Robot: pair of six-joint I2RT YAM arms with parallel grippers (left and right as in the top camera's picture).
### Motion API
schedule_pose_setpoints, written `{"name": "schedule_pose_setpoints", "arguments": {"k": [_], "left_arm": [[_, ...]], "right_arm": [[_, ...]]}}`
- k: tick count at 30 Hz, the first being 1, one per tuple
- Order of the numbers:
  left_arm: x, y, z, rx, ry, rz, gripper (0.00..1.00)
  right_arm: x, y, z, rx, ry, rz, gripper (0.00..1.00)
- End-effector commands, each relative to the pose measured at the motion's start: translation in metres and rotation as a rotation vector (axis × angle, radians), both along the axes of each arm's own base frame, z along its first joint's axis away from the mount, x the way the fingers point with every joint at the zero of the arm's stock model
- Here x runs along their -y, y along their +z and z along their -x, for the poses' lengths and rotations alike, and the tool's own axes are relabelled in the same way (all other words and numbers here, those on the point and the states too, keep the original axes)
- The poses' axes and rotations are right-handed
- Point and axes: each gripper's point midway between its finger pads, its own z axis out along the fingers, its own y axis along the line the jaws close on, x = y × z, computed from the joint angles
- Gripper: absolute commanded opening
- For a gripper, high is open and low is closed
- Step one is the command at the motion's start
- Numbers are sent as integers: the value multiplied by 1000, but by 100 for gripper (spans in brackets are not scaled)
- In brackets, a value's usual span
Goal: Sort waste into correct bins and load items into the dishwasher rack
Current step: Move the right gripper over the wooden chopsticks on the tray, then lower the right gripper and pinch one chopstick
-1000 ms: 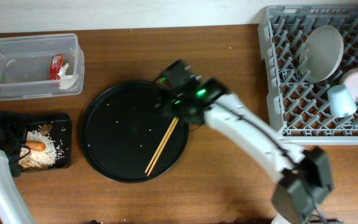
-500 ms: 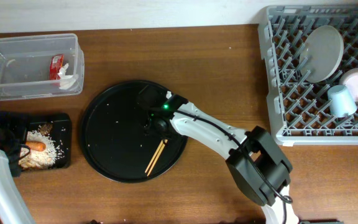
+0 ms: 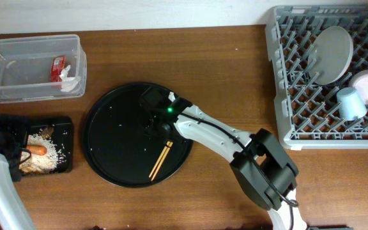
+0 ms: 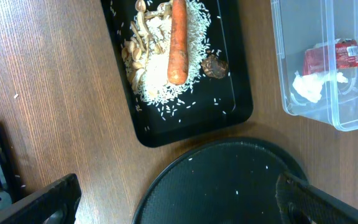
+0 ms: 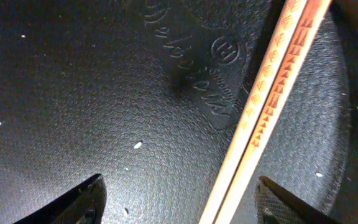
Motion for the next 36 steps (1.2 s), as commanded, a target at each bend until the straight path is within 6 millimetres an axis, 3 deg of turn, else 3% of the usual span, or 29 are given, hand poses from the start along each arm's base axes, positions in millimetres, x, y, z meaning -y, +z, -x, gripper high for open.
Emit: {"name": "schedule_pose_setpoints", "arguments": {"k": [1, 18, 30, 36], "left_arm": [[-1, 2, 2, 5, 15, -7, 99], [-1, 2, 2, 5, 15, -7, 99], [-1, 2, 2, 5, 15, -7, 99], [-1, 2, 2, 5, 16, -8, 99]], "right_arm": [[0, -16, 0, -18, -9, 11, 76], [-9, -20, -2, -20, -1, -24, 75], [-5, -37, 3, -54, -1, 5, 75], [0, -38, 2, -48, -7, 30, 69]]}}
